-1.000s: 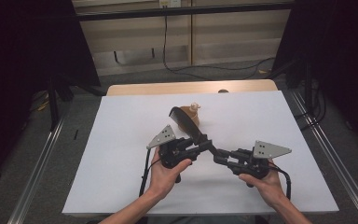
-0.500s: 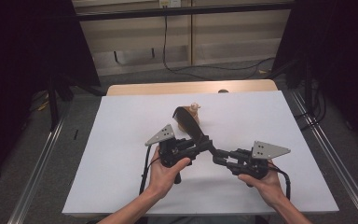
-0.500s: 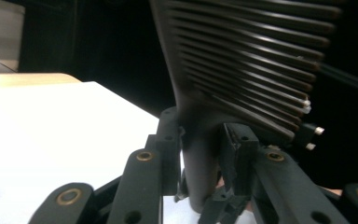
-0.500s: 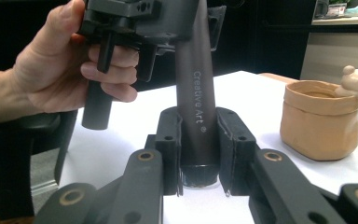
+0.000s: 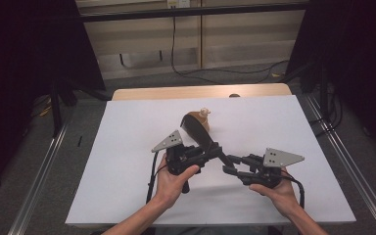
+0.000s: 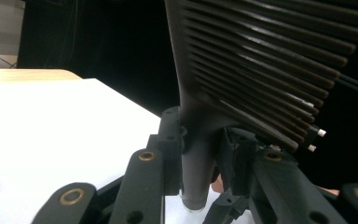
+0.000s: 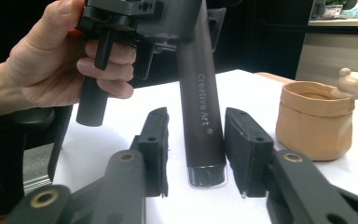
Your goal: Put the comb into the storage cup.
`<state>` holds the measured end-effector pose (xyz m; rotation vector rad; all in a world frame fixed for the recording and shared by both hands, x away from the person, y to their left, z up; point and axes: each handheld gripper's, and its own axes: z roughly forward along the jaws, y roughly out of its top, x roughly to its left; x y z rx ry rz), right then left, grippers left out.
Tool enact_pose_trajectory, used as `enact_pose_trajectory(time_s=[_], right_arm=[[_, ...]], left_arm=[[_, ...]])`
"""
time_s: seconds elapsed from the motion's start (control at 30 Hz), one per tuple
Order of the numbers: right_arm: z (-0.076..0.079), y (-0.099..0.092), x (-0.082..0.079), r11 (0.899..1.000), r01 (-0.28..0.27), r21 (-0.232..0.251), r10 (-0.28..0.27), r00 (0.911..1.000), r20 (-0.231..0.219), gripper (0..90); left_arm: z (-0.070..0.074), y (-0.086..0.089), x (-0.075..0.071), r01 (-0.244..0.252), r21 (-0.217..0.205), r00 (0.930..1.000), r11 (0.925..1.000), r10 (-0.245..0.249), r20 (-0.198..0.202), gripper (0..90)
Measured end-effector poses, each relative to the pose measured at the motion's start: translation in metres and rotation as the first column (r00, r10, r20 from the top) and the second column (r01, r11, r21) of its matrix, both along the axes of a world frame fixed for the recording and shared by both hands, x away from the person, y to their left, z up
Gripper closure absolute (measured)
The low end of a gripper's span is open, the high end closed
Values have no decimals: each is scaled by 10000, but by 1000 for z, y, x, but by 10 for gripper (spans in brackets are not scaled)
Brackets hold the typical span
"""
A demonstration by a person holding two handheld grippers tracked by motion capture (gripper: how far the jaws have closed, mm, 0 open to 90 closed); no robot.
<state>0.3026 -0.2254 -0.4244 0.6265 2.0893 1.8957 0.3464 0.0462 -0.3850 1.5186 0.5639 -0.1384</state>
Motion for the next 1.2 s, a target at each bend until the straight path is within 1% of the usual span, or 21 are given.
enact_pose_trajectory(time_s=[0.17, 0.2, 0.23, 0.3, 0.37, 0.43, 0.47, 0.53, 0.63, 0.67, 0.7, 0.77, 0.8, 0.87, 0.97, 1.0, 1.03, 1.1, 1.13, 1.17, 1.2], right_arm=[[0, -1, 0, 9998, 213, -36, -213, 9997, -76, 521], [0, -1, 1, 9997, 247, -31, -247, 9996, -96, 497], [0, -2, 1, 9995, 307, -53, -307, 9995, -124, 471], [0, -1, 2, 9992, 361, -140, -362, 9993, -93, 448], [-1, -2, 3, 9983, 494, -321, -499, 9987, -122, 383], [-1, -2, 4, 9977, 613, -302, -620, 9978, -225, 334], [-1, -2, 4, 9974, 638, -342, -645, 9977, -204, 330], [-1, -2, 3, 9968, 712, -366, -722, 9971, -248, 290], [-1, -3, 3, 9957, 810, -447, -827, 9959, -364, 281], [-1, -3, 3, 9950, 853, -525, -872, 9956, -339, 278], [-1, -3, 3, 9941, 899, -601, -920, 9952, -325, 267], [-1, -4, 3, 9934, 978, -594, -1000, 9944, -345, 251], [0, -5, 3, 9931, 1001, -604, -1024, 9941, -363, 242], [1, -7, 2, 9918, 1173, -515, -1196, 9918, -452, 202], [2, -11, -1, 9874, 1498, -504, -1523, 9871, -501, 160], [2, -13, -2, 9846, 1669, -516, -1695, 9842, -505, 142], [2, -15, -3, 9822, 1807, -506, -1834, 9814, -561, 130], [2, -19, -6, 9769, 2073, -518, -2102, 9759, -588, 99], [2, -20, -7, 9743, 2188, -542, -2220, 9731, -624, 88], [2, -22, -8, 9727, 2253, -559, -2287, 9713, -657, 85], [2, -23, -10, 9710, 2335, -512, -2366, 9695, -638, 83]], left_arm=[[1, 3, 1, -79, 16, 9999, 10000, 79, 89, 729], [2, 3, 1, -104, 141, 9996, 9998, 100, 275, 728], [2, 4, 1, -78, 172, 9995, 9998, 73, 294, 728], [2, 5, 1, -150, 137, 9996, 9998, 147, 223, 728], [3, 6, 2, -221, 199, 9994, 9996, 216, 259, 728], [3, 7, 2, -295, 381, 9985, 9988, 276, 481, 728], [3, 8, 2, -318, 491, 9977, 9983, 288, 615, 729], [4, 9, 2, -347, 539, 9975, 9979, 313, 636, 729], [5, 12, 4, -475, 808, 9958, 9956, 409, 824, 728], [6, 13, 4, -550, 1056, 9946, 9929, 451, 936, 728], [7, 14, 5, -623, 1128, 9934, 9917, 506, 1032, 728], [8, 17, 6, -594, 1143, 9938, 9917, 481, 999, 728], [9, 18, 7, -671, 1261, 9926, 9897, 534, 1088, 729], [11, 22, 8, -729, 1335, 9920, 9884, 580, 1125, 728], [13, 28, 11, -977, 1529, 9887, 9834, 784, 1274, 728], [14, 29, 12, -1072, 1619, 9880, 9810, 870, 1276, 728], [15, 31, 13, -1073, 1618, 9881, 9810, 872, 1264, 728], [16, 34, 14, -1219, 1810, 9851, 9759, 967, 1422, 729], [17, 35, 15, -1124, 1879, 9858, 9757, 858, 1443, 728], [17, 36, 16, -1135, 1920, 9857, 9748, 862, 1449, 728], [18, 37, 16, -1305, 2017, 9834, 9707, 1009, 1505, 729]])
